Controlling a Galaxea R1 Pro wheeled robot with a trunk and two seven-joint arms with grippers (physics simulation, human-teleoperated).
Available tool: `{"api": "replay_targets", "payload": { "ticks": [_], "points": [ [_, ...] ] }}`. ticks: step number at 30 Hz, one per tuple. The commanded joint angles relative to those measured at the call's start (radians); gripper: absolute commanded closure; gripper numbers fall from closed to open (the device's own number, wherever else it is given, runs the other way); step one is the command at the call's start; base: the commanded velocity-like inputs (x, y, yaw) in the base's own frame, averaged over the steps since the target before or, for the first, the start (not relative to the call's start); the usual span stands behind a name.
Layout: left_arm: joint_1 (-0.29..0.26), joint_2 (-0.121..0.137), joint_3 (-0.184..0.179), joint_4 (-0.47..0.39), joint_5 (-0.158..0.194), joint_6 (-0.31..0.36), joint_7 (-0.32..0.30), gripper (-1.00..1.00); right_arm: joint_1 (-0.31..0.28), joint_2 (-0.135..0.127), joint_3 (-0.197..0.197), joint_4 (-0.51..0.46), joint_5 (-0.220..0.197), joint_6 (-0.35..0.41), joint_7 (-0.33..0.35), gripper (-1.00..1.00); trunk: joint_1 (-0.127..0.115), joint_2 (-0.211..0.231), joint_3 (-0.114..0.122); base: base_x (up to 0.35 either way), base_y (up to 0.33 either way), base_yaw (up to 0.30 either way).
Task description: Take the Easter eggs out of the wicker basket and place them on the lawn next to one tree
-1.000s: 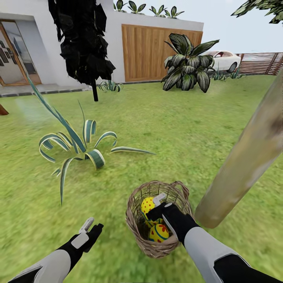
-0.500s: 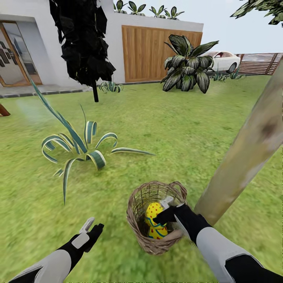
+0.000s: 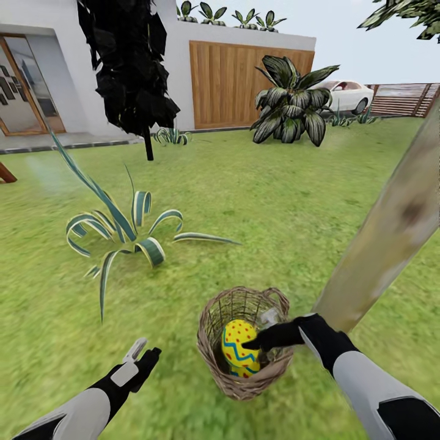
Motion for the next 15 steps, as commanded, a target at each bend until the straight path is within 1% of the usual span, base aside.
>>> {"api": "replay_targets", "payload": {
  "ticks": [1, 3, 5, 6, 7, 8, 10, 14, 15],
  "points": [
    [0.000, 0.000, -0.001, -0.003, 0.007, 0.006, 0.005, -1.00, 0.000, -0.013, 0.000, -0.002, -0.010, -0.016, 0.034, 1.00, -0.004, 0.007, 0.002, 0.000, 0.000, 0.000],
    [0.000, 0.000, -0.001, -0.003, 0.007, 0.006, 0.005, -1.00, 0.000, -0.022, 0.000, -0.002, -0.056, -0.031, 0.103, 1.00, -0.012, 0.021, 0.009, 0.000, 0.000, 0.000],
    [0.000, 0.000, -0.001, -0.003, 0.007, 0.006, 0.005, -1.00, 0.001, -0.046, 0.000, -0.002, -0.072, -0.033, 0.173, 1.00, -0.019, 0.035, 0.015, -0.008, 0.000, 0.000],
    [0.000, 0.000, -0.001, -0.003, 0.007, 0.006, 0.005, -1.00, 0.001, -0.056, 0.000, -0.002, -0.087, -0.033, 0.207, 1.00, -0.023, 0.042, 0.018, -0.094, 0.000, 0.000],
    [0.000, 0.000, -0.001, -0.003, 0.007, 0.005, 0.005, -1.00, 0.002, -0.064, 0.000, -0.001, -0.119, -0.034, 0.249, 1.00, -0.027, 0.049, 0.021, -0.230, 0.000, 0.000],
    [0.000, 0.000, -0.001, -0.003, 0.006, 0.005, 0.005, -1.00, 0.003, -0.071, 0.000, 0.000, -0.149, -0.034, 0.272, 1.00, -0.031, 0.056, 0.024, -0.293, 0.000, 0.000],
    [0.000, 0.000, -0.001, -0.003, 0.006, 0.005, 0.005, -1.00, 0.006, -0.077, 0.000, 0.001, -0.173, -0.034, 0.296, 1.00, -0.039, 0.070, 0.031, -0.322, 0.000, 0.000],
    [0.000, 0.000, -0.001, -0.003, 0.006, 0.005, 0.005, -1.00, 0.008, -0.081, 0.000, -0.002, -0.178, -0.034, 0.316, 1.00, -0.054, 0.098, 0.043, -0.328, 0.000, 0.000],
    [0.000, 0.000, -0.001, -0.003, 0.006, 0.005, 0.005, -1.00, 0.008, -0.081, 0.000, -0.002, -0.178, -0.034, 0.318, 1.00, -0.058, 0.105, 0.046, -0.166, 0.000, 0.000]
  ]
}}
